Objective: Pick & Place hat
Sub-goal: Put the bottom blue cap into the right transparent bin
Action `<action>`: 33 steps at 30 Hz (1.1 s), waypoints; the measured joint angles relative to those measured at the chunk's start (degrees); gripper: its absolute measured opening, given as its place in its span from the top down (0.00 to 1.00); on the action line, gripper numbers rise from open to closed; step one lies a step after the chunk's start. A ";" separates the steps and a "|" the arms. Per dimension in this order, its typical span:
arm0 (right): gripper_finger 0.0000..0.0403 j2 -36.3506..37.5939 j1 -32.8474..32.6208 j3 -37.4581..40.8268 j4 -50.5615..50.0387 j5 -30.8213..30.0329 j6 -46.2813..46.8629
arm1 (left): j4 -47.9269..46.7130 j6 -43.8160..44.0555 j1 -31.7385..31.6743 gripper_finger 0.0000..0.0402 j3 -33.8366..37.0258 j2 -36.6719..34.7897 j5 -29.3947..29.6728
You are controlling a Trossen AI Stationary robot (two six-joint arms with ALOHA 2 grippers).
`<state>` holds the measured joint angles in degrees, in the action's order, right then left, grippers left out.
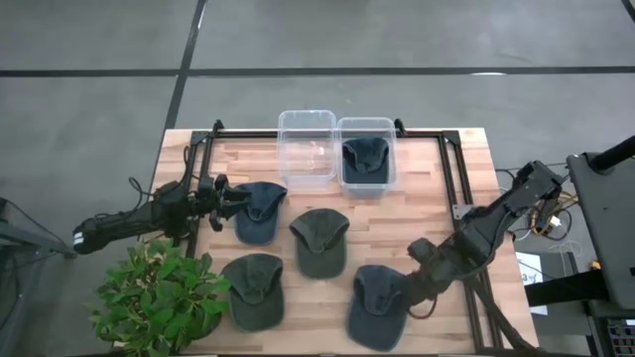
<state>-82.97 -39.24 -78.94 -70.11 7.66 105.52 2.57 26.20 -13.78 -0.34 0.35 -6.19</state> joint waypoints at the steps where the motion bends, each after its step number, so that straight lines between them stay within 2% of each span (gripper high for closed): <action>1: 0.79 -0.54 -0.56 0.00 0.74 0.01 1.26 | 0.00 0.00 0.00 0.58 0.00 -0.01 0.11; 9: 0.60 -5.44 -3.56 0.00 7.17 0.06 9.45 | -0.01 0.00 -0.02 0.58 0.00 0.00 0.13; 18: 0.44 -12.51 -4.42 0.00 11.88 0.03 11.14 | -0.01 0.00 -0.02 0.58 0.00 -0.01 0.10; 22: 0.40 -15.17 -5.07 0.35 12.07 -0.02 12.87 | -0.01 0.99 -0.01 0.58 0.00 -0.01 0.09; 28: 0.39 -16.48 -7.88 3.42 14.17 -0.03 20.29 | 0.00 2.03 -0.02 0.58 0.00 -0.01 0.10; 33: 0.39 -15.99 -9.35 7.27 16.94 -4.56 24.99 | -0.02 2.09 0.00 0.58 0.00 -0.01 0.06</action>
<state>-98.97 -48.59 -71.66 -53.17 3.10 130.51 2.55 28.28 -13.78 -0.34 0.34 -6.13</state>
